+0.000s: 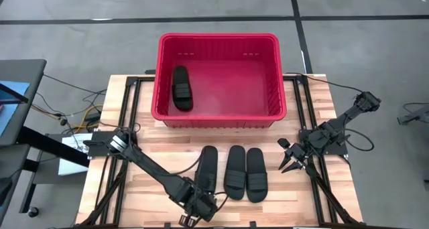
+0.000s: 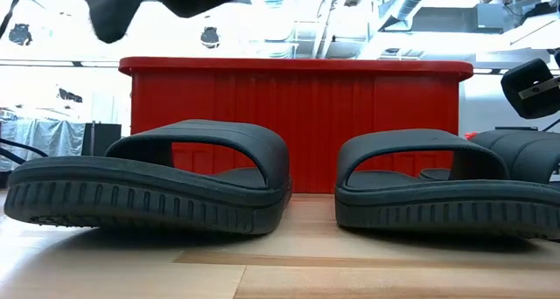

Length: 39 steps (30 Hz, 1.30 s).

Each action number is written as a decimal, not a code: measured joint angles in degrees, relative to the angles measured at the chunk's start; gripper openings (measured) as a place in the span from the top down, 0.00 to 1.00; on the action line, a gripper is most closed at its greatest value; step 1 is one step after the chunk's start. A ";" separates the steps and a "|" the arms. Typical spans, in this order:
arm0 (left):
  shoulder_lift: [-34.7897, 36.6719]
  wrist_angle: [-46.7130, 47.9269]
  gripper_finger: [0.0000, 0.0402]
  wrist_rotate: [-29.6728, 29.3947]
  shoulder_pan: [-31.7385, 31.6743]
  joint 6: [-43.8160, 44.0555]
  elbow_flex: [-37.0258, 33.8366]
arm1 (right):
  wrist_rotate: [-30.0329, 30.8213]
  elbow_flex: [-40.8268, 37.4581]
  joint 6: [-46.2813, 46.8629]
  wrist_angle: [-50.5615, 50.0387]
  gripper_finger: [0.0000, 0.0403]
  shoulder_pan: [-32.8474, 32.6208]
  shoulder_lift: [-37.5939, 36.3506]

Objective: Pick and place slides into bin
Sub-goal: Put the left black slide into the red bin

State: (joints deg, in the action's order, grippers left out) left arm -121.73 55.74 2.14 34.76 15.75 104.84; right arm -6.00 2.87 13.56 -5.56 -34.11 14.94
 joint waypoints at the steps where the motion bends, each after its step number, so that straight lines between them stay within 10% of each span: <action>1: -0.21 -0.62 0.71 -0.98 0.22 0.30 0.02 | 0.00 0.00 0.01 0.00 0.84 0.02 0.00; 39: -5.95 -2.42 0.71 -0.27 0.94 6.58 -0.01 | 0.02 -0.02 0.02 0.00 0.84 0.00 -0.02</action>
State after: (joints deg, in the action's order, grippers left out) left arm -127.68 53.31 1.87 35.70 22.33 104.82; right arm -5.98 2.86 13.58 -5.56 -34.11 14.92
